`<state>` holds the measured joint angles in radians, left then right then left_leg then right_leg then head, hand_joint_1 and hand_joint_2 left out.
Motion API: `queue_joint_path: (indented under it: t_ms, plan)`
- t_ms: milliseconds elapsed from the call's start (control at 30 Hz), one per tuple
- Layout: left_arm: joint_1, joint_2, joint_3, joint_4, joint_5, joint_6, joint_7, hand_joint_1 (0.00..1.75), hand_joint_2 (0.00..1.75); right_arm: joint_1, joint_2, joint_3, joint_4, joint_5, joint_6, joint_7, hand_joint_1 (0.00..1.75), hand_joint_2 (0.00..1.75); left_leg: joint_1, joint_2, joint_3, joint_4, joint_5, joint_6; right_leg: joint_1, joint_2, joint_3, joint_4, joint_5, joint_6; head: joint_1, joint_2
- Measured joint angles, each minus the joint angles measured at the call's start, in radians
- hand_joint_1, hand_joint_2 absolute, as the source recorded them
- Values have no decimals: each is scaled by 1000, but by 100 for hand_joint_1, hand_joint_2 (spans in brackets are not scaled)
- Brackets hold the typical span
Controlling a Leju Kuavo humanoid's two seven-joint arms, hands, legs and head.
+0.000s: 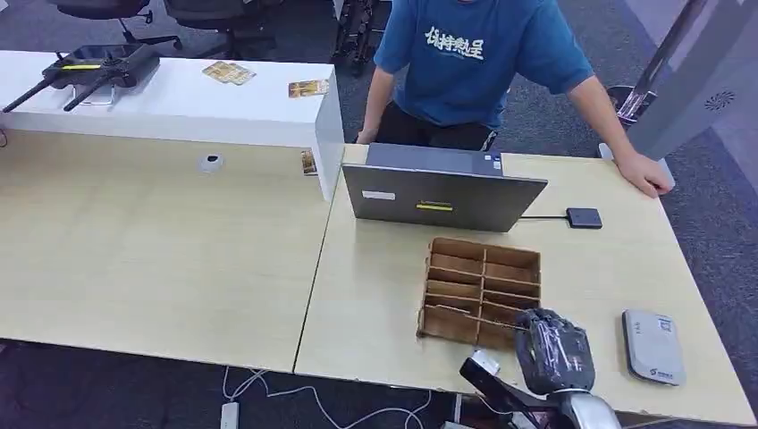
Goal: Pass the card to the sensor for recognition and then transmit it.
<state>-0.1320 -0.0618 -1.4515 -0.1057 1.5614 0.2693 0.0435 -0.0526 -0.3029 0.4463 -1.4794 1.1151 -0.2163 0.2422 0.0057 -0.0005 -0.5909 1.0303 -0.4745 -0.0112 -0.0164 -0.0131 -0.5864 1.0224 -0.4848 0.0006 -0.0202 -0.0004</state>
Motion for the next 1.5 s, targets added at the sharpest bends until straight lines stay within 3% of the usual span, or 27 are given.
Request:
queue_joint_path:
  t_ms: [933,1000,1100,1267,1300,1400,1500]
  plan:
    - [0,0,0,0,0,-1,-2,0,0,10,-11,0,-13,-3,-9,-3,175,175,0,0,0,0,0,0,0,0,0,0,0,0,0,0]
    - [1,0,0,0,0,-1,-3,0,0,17,-10,-1,-24,-4,-64,-25,175,175,0,0,0,0,0,0,0,0,0,0,0,0,0,0]
    - [1,0,0,0,0,-2,-6,0,0,30,12,-10,-58,7,-212,-77,175,175,0,0,0,0,0,0,0,0,0,0,0,0,0,0]
    - [1,0,0,0,0,-2,-8,0,0,32,18,-13,-65,8,-240,-86,175,175,0,0,0,0,0,0,0,0,0,0,0,0,0,0]
    - [4,0,0,0,0,-3,-15,0,0,75,96,-53,-162,18,-459,-215,175,175,0,0,0,0,0,0,0,0,0,0,0,-1,0,0]
    - [4,-1,0,0,0,-3,-16,0,0,91,128,-68,-198,16,-479,-251,175,175,1,-1,1,0,0,0,0,0,0,0,-1,-1,0,0]
    - [5,-1,0,0,0,-3,-19,0,0,133,185,-125,-259,-3,-479,-369,175,175,2,-1,0,0,0,0,0,-1,0,0,-1,-1,0,0]
